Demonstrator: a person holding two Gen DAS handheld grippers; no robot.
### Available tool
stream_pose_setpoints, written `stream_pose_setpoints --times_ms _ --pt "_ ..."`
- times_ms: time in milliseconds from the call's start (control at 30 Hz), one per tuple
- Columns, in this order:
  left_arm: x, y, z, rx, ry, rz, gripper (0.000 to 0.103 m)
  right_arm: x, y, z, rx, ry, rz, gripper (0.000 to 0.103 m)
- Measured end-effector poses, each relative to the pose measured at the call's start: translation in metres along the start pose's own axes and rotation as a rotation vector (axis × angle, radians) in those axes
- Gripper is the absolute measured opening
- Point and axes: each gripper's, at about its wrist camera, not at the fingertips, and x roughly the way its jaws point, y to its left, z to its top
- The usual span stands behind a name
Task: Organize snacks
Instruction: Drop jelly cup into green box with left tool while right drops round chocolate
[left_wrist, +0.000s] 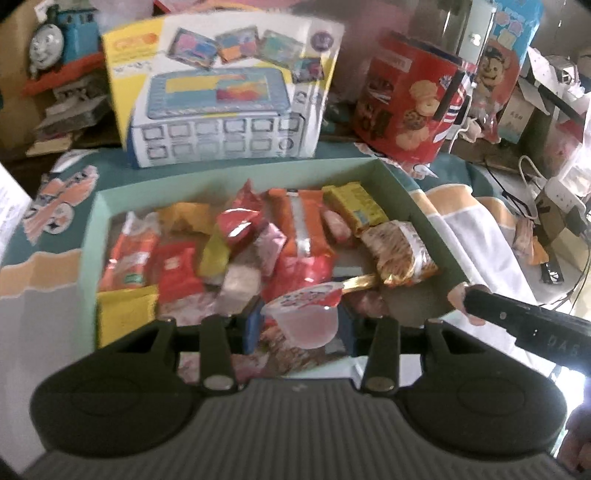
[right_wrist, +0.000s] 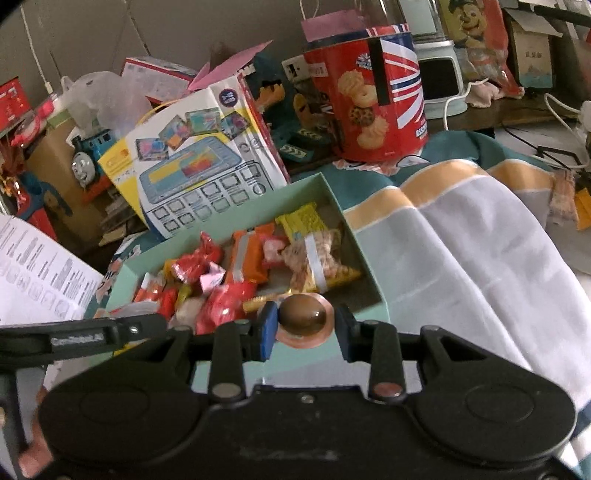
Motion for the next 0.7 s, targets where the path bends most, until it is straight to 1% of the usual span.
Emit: stream_pose_setpoints --times_ms 133,300,333,367,400,433,467,500,533,567,633,667,700 --pt "0.023 -0.010 0.006 0.013 0.028 -0.002 0.042 0.019 -0.006 0.013 0.022 0.014 -0.007 0.033" --pt "0.043 -0.012 0.002 -0.002 0.062 -0.002 0.042 0.037 -0.008 0.014 0.014 0.042 -0.011 0.033" --pt "0.045 -0.013 0.001 -0.003 0.068 0.001 0.042 0.039 -0.008 0.015 0.012 0.047 -0.004 0.035" --pt "0.047 -0.014 0.001 -0.002 0.071 0.010 0.046 0.040 -0.008 0.014 0.012 0.050 0.001 0.035" --pt "0.047 -0.016 0.001 0.001 0.069 0.023 0.054 0.039 -0.008 0.014 0.012 0.045 0.003 0.037" --pt "0.046 -0.017 0.001 0.009 0.062 0.033 0.072 0.039 -0.008 0.015 0.015 0.035 0.004 0.047" --pt "0.044 -0.018 0.001 0.017 0.046 0.042 0.082 0.037 -0.008 0.016 0.020 0.022 0.005 0.063" --pt "0.042 -0.019 0.001 0.027 0.027 0.053 0.085 0.033 -0.008 0.015 0.026 0.008 0.006 0.071" --pt "0.039 -0.020 0.001 0.036 0.015 0.061 0.087 0.030 -0.008 0.015 0.032 -0.008 0.003 0.084" --pt "0.037 -0.021 0.002 0.043 0.009 0.064 0.090 0.028 -0.008 0.015 0.036 -0.020 0.001 0.087" --pt "0.034 -0.020 0.002 0.045 0.005 0.063 0.094 0.025 -0.008 0.014 0.037 -0.026 0.001 0.088" --pt "0.033 -0.020 0.001 0.042 0.005 0.062 0.095 0.024 -0.008 0.014 0.039 -0.025 0.001 0.092" --pt "0.032 -0.019 0.000 0.039 0.006 0.062 0.096 0.023 -0.007 0.013 0.041 -0.026 0.002 0.094"
